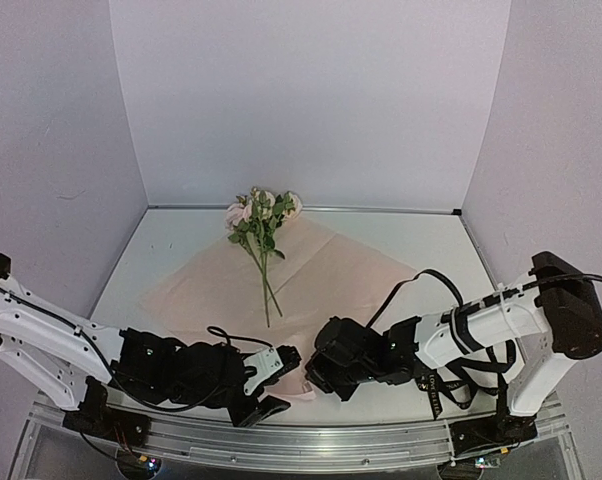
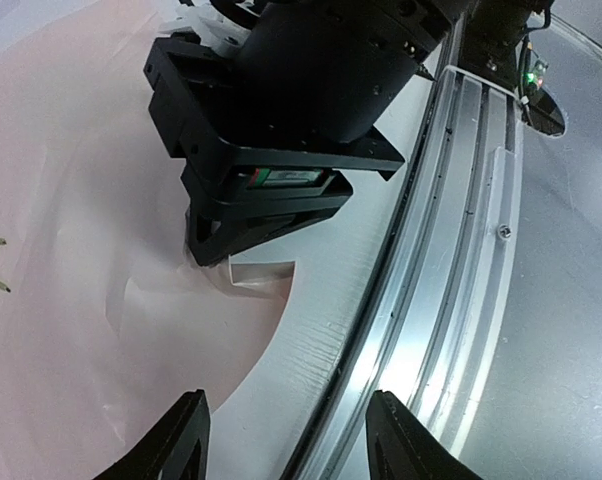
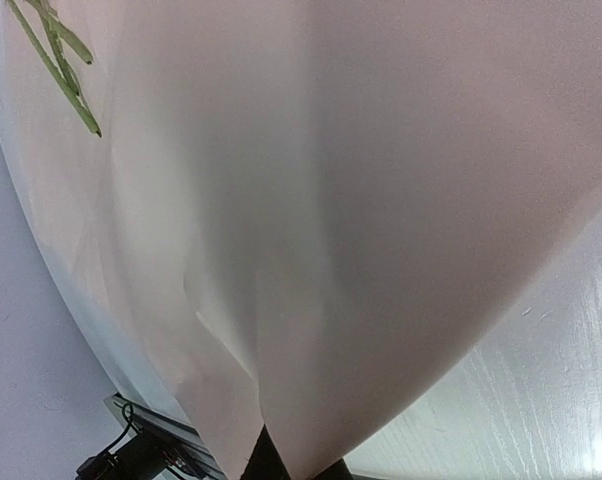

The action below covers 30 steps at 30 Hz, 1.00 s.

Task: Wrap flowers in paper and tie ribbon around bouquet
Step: Fold the bottom corner of the flattened wrapping paper at the center of the board.

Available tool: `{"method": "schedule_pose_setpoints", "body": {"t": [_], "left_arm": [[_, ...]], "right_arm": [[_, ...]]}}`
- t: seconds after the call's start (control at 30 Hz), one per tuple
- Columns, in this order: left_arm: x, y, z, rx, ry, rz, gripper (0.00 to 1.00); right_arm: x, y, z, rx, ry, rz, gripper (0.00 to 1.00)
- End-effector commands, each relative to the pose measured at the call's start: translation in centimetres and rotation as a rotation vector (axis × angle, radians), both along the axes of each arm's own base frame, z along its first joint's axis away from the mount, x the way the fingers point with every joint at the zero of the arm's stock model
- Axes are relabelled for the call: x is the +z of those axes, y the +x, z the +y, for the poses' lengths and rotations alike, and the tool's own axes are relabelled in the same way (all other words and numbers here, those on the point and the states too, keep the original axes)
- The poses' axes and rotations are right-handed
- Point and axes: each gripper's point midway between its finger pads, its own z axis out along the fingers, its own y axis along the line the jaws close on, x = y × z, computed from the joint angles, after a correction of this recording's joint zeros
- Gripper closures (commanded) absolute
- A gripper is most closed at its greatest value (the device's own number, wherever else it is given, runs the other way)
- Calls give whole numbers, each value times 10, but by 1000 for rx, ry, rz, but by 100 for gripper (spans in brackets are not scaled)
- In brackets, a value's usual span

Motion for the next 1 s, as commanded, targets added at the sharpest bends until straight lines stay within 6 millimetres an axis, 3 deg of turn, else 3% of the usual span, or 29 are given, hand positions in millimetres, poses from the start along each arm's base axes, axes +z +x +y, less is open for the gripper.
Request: {"method": "schedule_pose_setpoints", "body": {"t": [0.0, 0.43, 0.57, 0.7, 0.77, 0.97], "left_arm": [[3, 5, -20, -65, -15, -115, 45], [-24, 17, -41, -66, 47, -208, 52], [-26, 24, -43, -51, 52, -222, 64], [-27, 29, -41, -35, 60, -220, 88], [-27, 29, -41, -33, 62, -215, 99], [-12, 21, -39, -46, -2, -165, 100]], "right_arm": [[24, 3, 7, 4, 35, -21, 100], [28, 2, 12, 18, 37, -18, 100], [29, 2, 10, 16, 35, -22, 100], [33, 2, 7, 21, 32, -31, 98], [35, 2, 6, 33, 20, -43, 90], [54, -1, -15, 82, -39, -121, 46]]}}
